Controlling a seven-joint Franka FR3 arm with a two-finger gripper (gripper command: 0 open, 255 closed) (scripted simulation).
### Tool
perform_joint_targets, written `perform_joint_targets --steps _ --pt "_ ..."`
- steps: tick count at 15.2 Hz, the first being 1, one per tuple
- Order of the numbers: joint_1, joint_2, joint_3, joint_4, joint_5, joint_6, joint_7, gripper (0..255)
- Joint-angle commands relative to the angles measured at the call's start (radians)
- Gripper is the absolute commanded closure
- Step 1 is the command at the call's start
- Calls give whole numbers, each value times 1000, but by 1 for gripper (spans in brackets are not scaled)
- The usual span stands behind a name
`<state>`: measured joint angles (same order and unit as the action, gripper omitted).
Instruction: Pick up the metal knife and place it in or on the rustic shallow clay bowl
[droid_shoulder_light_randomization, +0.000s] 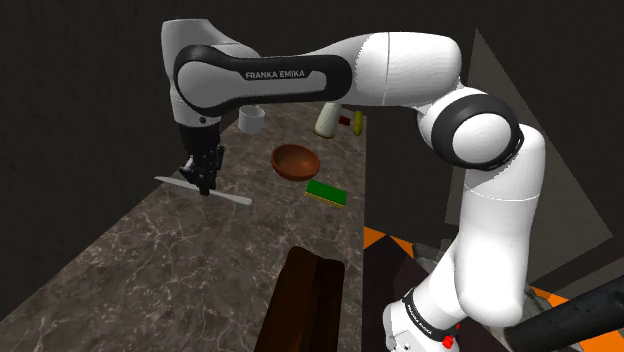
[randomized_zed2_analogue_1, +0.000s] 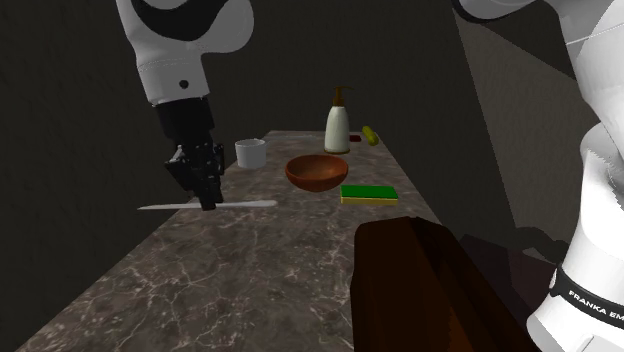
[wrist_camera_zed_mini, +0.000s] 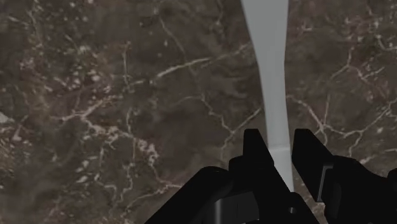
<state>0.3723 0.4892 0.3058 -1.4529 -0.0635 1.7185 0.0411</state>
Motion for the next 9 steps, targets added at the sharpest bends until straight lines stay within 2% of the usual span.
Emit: perform_joint_targets --steps 1,9 --pt "2 -3 1 22 1 -25 1 255" --pt "6 -15 5 113 5 -127 3 255"
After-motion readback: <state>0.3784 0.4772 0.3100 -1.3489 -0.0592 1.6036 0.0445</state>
